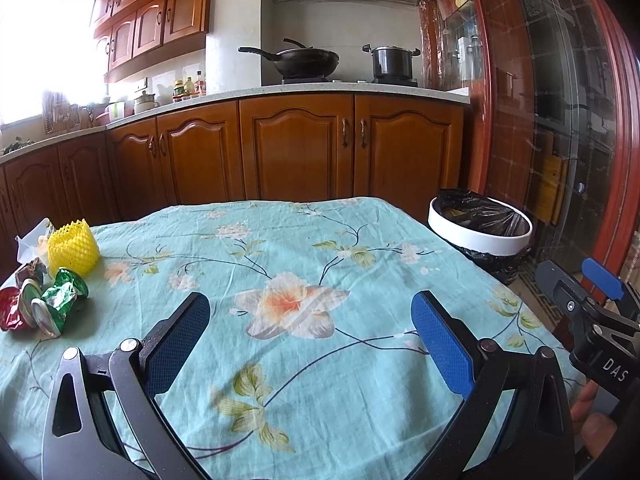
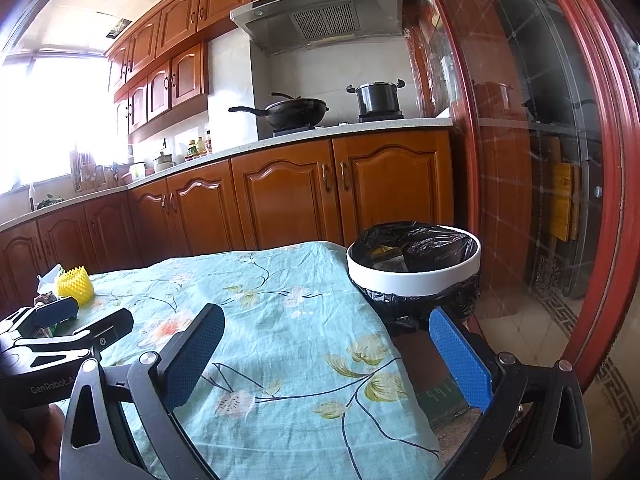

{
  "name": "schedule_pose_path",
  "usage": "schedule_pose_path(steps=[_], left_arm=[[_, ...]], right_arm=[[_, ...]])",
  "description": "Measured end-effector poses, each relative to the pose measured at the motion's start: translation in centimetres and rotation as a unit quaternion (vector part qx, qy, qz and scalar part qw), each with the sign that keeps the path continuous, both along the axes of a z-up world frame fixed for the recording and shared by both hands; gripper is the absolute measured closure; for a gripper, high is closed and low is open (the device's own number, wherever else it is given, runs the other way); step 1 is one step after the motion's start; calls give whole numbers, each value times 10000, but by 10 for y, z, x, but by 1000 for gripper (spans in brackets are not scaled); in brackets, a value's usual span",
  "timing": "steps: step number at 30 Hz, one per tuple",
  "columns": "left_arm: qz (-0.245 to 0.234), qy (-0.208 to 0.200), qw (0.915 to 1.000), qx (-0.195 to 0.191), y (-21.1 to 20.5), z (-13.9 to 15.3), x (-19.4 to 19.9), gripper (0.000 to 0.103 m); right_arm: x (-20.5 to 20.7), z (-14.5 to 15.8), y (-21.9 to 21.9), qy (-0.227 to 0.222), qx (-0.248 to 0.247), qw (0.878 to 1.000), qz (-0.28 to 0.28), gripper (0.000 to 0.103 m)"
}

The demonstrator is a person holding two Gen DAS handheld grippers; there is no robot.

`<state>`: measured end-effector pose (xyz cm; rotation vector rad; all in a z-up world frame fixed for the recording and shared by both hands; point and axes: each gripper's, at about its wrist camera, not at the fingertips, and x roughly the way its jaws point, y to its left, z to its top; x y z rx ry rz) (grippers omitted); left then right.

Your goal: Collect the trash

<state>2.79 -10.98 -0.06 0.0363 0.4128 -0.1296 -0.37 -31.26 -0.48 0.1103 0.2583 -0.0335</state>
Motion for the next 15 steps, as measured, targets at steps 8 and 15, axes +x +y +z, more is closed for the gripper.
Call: schedule_pose_path(steps=[8, 15], left_arm=[[-19, 40, 10000, -1, -1, 0, 0, 0], [-37, 38, 10000, 5, -2, -1, 0, 0]], right_arm=[[-1, 1, 2, -10, 0, 10000, 19, 0], [-1, 2, 3, -15, 14, 10000, 33, 0]])
